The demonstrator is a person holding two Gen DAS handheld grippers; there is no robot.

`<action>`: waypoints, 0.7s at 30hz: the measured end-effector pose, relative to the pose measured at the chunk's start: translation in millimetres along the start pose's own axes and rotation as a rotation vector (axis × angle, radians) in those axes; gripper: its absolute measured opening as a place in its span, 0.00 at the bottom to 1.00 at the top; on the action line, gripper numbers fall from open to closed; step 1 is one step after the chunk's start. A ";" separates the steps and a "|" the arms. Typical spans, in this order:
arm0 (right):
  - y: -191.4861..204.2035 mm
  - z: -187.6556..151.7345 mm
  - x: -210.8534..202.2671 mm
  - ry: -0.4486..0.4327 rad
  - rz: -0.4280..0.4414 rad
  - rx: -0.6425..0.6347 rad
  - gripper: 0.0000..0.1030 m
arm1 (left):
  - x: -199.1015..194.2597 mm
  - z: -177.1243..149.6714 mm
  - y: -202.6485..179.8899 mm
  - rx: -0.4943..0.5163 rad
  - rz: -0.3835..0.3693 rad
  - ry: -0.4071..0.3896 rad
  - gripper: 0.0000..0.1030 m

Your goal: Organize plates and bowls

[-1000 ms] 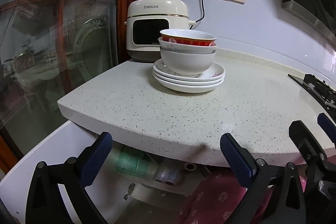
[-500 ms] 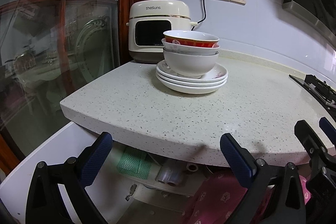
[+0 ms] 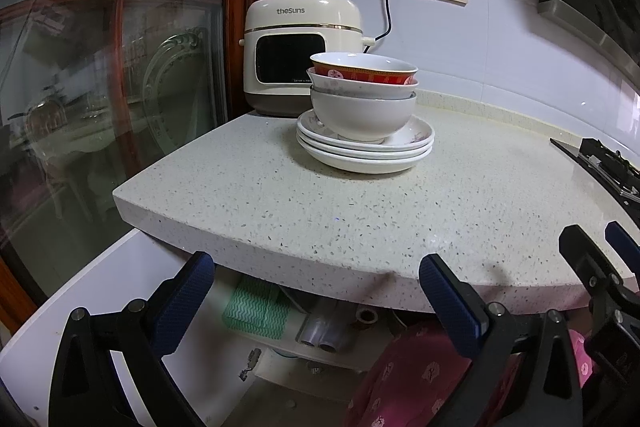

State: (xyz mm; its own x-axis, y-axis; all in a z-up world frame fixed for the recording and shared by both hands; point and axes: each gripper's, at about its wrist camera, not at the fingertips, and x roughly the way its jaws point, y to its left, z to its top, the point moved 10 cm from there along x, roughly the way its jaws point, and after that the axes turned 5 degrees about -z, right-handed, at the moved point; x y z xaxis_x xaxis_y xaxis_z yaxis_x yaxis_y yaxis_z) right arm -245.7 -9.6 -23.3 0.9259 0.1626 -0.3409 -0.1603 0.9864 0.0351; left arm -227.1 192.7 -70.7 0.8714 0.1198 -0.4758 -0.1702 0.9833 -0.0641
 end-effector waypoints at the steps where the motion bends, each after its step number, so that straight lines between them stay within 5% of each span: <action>1: 0.0 -0.2 0.2 0.001 0.000 0.000 1.00 | -0.3 -0.1 -0.3 0.000 0.000 0.000 1.00; 21: -0.8 -4.0 3.4 0.020 0.009 0.000 1.00 | -5.0 3.8 3.6 -0.006 0.000 -0.027 1.00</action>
State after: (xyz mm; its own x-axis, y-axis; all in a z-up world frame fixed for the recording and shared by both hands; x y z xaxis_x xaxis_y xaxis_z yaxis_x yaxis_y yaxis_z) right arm -243.7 -9.8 -28.2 0.9174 0.1712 -0.3592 -0.1687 0.9849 0.0388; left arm -230.3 196.2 -65.3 0.8834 0.1233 -0.4521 -0.1728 0.9825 -0.0696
